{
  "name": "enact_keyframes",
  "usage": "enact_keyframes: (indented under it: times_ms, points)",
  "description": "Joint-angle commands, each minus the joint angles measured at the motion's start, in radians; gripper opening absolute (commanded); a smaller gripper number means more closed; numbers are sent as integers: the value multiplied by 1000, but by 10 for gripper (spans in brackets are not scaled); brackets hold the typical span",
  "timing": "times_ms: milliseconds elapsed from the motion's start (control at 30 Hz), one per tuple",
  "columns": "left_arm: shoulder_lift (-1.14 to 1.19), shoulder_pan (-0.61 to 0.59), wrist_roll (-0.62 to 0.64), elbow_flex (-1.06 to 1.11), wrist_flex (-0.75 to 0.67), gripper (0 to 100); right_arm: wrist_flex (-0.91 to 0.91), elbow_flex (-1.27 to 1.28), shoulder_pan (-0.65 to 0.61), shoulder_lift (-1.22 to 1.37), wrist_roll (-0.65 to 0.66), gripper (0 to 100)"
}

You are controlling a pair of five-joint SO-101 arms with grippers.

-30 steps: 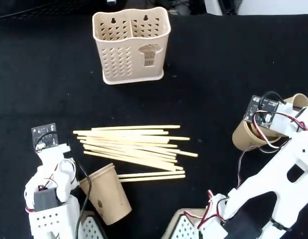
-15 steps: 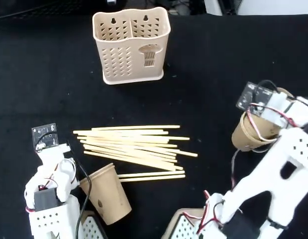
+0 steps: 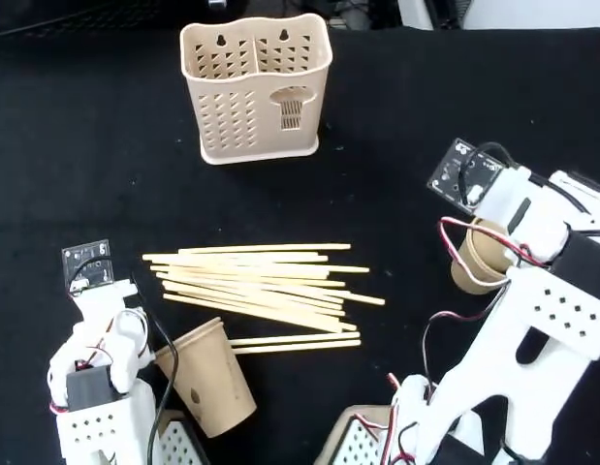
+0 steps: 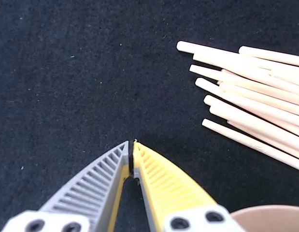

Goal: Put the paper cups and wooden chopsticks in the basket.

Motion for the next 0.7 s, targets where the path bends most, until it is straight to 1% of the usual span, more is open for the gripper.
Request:
enact_keyframes:
  times_ms: [0,100,133,200,267,300,367,433,500,667]
  points:
    - [5,-4,8,15,-11,30,-49,-4,-8,-30,-107,250]
    - [5,-4,8,15,-11,30,-86,-7,-8,-31,-206,246]
    - [5,-4,8,15,-11,30,-94,-7,-9,-31,-238,227]
    - [5,-4,8,15,-11,30,-106,-21,-14,-31,-305,152]
    - [5,-4,8,15,-11,30,-110,-51,-15,-31,-358,41]
    - [5,-4,8,15,-11,30,-110,-65,-15,-31,-377,5]
    - [5,-4,8,15,-11,30,-110,-94,-15,-28,-414,30]
    - [5,-4,8,15,-11,30,-110,-107,-14,-27,-430,11]
    - [5,-4,8,15,-11,30,-110,-102,-12,-24,-430,13]
    - [5,-4,8,15,-11,30,-109,-5,-9,-27,-425,13]
